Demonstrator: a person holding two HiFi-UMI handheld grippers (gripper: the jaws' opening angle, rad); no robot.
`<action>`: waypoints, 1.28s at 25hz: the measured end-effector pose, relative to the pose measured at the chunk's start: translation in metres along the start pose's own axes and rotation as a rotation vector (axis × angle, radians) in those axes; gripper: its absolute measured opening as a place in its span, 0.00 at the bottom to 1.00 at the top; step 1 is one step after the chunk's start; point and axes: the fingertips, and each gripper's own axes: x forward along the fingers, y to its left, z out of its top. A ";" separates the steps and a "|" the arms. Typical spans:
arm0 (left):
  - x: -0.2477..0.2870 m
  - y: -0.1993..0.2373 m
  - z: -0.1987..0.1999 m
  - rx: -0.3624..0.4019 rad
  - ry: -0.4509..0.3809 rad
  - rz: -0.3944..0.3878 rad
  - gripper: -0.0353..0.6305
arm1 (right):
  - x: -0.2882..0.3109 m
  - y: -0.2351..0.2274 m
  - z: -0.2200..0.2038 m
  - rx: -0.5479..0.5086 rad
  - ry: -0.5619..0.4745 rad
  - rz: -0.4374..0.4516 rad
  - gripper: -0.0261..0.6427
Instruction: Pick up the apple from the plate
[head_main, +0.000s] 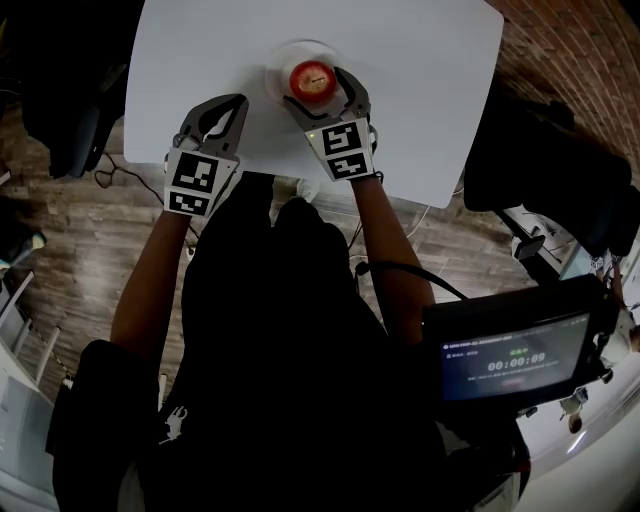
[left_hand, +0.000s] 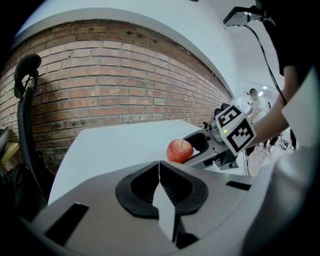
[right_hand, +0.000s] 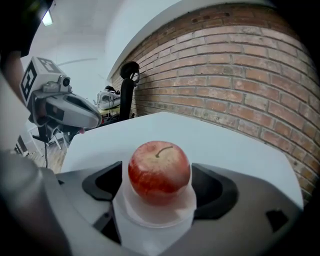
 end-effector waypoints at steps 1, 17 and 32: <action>0.002 0.000 0.000 -0.002 0.001 0.001 0.06 | 0.002 -0.001 -0.001 -0.005 0.001 0.001 0.65; -0.002 0.003 -0.010 -0.016 0.026 0.036 0.06 | 0.015 -0.003 -0.001 -0.011 -0.004 0.005 0.65; -0.009 -0.003 -0.002 -0.026 0.004 0.068 0.06 | 0.010 -0.002 -0.001 -0.049 0.000 0.035 0.64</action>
